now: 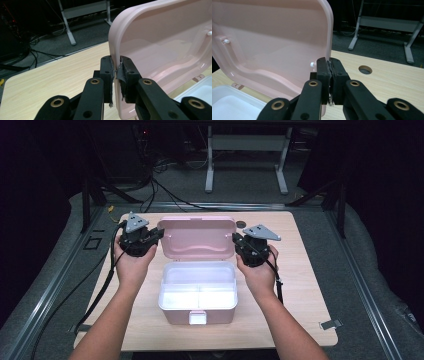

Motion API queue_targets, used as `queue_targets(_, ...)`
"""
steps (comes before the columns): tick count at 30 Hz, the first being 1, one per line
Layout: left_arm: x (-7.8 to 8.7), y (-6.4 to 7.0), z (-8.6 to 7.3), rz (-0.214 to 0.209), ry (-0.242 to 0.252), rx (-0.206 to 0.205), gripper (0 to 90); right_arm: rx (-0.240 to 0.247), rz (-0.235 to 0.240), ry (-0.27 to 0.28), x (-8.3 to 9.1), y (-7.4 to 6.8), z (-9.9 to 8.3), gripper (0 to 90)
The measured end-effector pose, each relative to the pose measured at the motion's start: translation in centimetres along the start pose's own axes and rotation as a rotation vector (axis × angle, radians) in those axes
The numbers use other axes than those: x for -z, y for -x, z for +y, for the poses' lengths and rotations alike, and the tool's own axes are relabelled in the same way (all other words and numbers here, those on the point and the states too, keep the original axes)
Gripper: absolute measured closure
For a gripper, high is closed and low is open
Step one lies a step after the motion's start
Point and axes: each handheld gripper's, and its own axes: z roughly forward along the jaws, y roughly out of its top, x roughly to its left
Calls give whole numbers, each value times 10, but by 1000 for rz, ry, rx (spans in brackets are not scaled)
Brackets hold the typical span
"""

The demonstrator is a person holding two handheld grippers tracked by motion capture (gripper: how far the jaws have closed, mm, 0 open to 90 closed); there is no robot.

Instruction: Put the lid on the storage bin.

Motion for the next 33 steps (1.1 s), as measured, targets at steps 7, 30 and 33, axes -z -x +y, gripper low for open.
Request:
queue_targets(7, 3, 1, 0, -6, -4, -1, 818, -14, 15, 3, 0, 2, 0, 859)
queue_targets(30, 27, 10, -11, -39, 22, -63, 795, 49, 15, 53, 19, -7, 12, 858)
queue_targets(33, 31, 10, -12, -42, 34, -61, 786, 58, 12, 57, 21, -8, 10, 857)
